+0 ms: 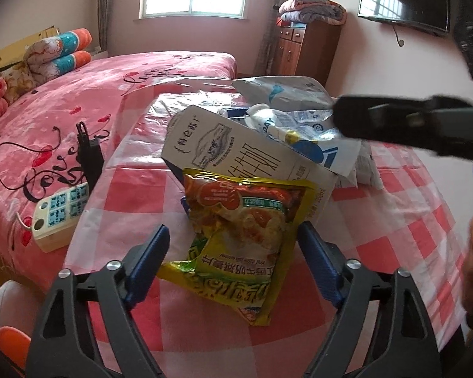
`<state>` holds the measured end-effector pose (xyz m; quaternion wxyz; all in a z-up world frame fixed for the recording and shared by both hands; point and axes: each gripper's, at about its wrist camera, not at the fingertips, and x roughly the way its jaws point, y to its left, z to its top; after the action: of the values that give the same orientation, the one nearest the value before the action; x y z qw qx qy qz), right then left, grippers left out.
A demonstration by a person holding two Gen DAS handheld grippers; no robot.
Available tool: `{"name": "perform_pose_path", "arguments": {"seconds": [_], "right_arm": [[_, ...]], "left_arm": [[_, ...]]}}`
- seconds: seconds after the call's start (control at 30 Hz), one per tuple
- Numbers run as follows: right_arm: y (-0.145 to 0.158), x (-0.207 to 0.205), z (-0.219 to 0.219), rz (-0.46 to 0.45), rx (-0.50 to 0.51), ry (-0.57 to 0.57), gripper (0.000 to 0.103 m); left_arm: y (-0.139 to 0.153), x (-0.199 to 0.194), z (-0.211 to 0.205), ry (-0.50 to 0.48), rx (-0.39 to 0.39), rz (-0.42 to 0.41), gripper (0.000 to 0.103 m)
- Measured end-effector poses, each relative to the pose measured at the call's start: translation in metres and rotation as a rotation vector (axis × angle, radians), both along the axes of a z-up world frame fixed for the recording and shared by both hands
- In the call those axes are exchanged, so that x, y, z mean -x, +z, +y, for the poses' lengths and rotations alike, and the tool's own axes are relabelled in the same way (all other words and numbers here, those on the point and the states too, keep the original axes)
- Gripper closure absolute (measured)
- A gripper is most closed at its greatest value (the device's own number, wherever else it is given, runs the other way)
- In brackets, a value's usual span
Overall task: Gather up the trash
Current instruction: 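Grasp the yellow snack bag with left tool while right tool grasps white bottle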
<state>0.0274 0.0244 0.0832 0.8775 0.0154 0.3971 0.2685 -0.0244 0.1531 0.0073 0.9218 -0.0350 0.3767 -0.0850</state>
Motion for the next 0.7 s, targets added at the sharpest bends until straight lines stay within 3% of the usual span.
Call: {"name": "perform_pose_path", "arguments": {"seconds": [0.2,0.27,0.33,0.43,0.7], "right_arm": [[-0.019,-0.017,0.012,0.029,0.021,0.027,0.026],[-0.023,-0.02,0.014,0.035,0.018,0.031,0.031],[-0.028,-0.022,0.014,0.032,0.023,0.031,0.047],[-0.036,-0.026,0.012,0.028,0.024,0.03,0.058],[-0.037,-0.017,0.004,-0.018,0.014,0.032,0.062]], "left_arm": [[-0.002,-0.002,0.002,0.004,0.04,0.009,0.038],[-0.003,-0.003,0.005,0.018,0.059,0.017,0.042],[-0.004,-0.003,0.008,0.032,0.078,0.021,0.046],[-0.005,-0.003,0.013,0.049,0.102,0.027,0.049],[-0.006,0.0,0.017,0.077,0.12,0.032,0.054]]}}
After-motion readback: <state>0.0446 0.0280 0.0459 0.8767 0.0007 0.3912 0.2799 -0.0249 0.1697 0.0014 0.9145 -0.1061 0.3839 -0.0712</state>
